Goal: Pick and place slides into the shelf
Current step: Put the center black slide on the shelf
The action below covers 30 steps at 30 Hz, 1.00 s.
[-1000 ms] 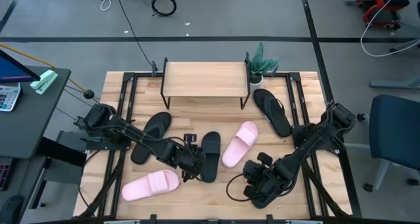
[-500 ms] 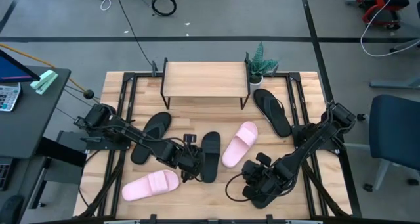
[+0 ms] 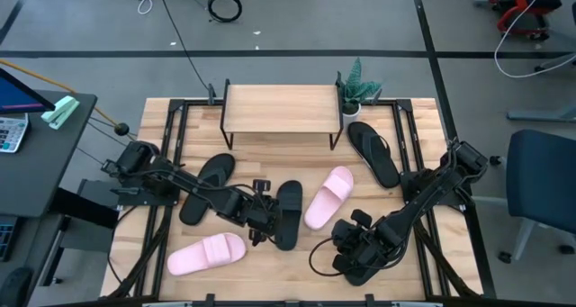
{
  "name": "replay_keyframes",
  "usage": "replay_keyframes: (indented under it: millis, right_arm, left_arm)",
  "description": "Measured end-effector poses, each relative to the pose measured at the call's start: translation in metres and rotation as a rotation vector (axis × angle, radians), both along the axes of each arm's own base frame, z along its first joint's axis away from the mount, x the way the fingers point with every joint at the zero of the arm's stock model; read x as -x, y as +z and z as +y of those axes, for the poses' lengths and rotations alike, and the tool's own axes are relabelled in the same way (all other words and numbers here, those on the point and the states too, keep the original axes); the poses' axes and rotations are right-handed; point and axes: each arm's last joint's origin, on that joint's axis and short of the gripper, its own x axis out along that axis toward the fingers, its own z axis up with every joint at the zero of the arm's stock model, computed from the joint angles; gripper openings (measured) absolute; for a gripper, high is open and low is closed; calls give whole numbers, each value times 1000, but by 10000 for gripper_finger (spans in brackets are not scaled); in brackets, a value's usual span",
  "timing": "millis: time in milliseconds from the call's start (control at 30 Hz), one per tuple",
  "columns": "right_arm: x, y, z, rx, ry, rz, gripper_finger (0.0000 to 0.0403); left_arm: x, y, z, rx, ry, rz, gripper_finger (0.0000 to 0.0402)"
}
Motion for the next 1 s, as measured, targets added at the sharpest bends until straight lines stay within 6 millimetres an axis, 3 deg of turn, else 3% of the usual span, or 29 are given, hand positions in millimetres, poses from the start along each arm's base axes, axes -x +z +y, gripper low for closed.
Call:
replay_keyframes:
  millis: [400, 767, 1000]
  right_arm:
    - [0, 0, 0, 0, 0, 0, 104]
    - [0, 0, 0, 0, 0, 0, 104]
    - [0, 0, 0, -1, 0, 0, 104]
  left_arm:
    - [-5, 0, 15, 5, 53, -4, 107]
    - [-7, 1, 15, 7, 44, -21, 107]
    - [-7, 1, 15, -69, -84, 22, 106]
